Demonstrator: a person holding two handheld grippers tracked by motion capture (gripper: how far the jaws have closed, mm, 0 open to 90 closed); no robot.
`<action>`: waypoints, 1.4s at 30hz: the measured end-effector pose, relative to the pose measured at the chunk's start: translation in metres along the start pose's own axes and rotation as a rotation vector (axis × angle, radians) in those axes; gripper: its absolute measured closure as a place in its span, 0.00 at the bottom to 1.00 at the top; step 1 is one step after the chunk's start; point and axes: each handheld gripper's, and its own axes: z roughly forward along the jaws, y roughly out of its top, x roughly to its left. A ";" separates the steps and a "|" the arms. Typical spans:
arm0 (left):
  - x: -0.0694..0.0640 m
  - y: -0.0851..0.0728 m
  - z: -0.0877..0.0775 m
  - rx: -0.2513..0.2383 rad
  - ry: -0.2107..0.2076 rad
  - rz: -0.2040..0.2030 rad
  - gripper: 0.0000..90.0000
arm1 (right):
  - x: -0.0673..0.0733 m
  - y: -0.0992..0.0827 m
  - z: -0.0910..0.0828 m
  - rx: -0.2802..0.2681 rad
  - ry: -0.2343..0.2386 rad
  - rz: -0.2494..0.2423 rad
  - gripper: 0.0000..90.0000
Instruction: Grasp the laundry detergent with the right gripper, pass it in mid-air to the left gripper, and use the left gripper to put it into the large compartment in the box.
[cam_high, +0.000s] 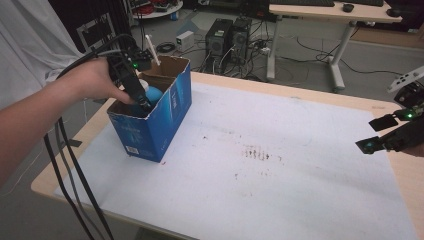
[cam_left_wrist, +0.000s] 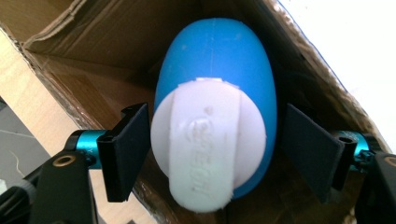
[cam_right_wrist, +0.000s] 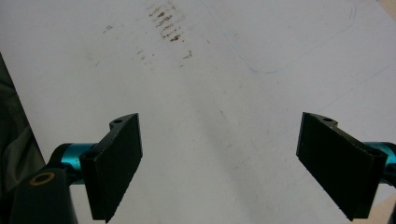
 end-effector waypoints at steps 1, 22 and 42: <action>0.000 0.000 -0.001 -0.001 -0.002 0.001 0.28 | 0.000 0.000 0.000 -0.001 -0.002 0.001 0.15; -0.029 0.044 -0.055 -0.072 -0.029 0.186 0.24 | 0.011 -0.009 -0.005 -0.017 0.010 0.039 0.15; -0.113 0.113 -0.002 -0.091 -0.122 0.465 0.24 | 0.032 -0.002 0.000 -0.051 0.015 0.039 0.15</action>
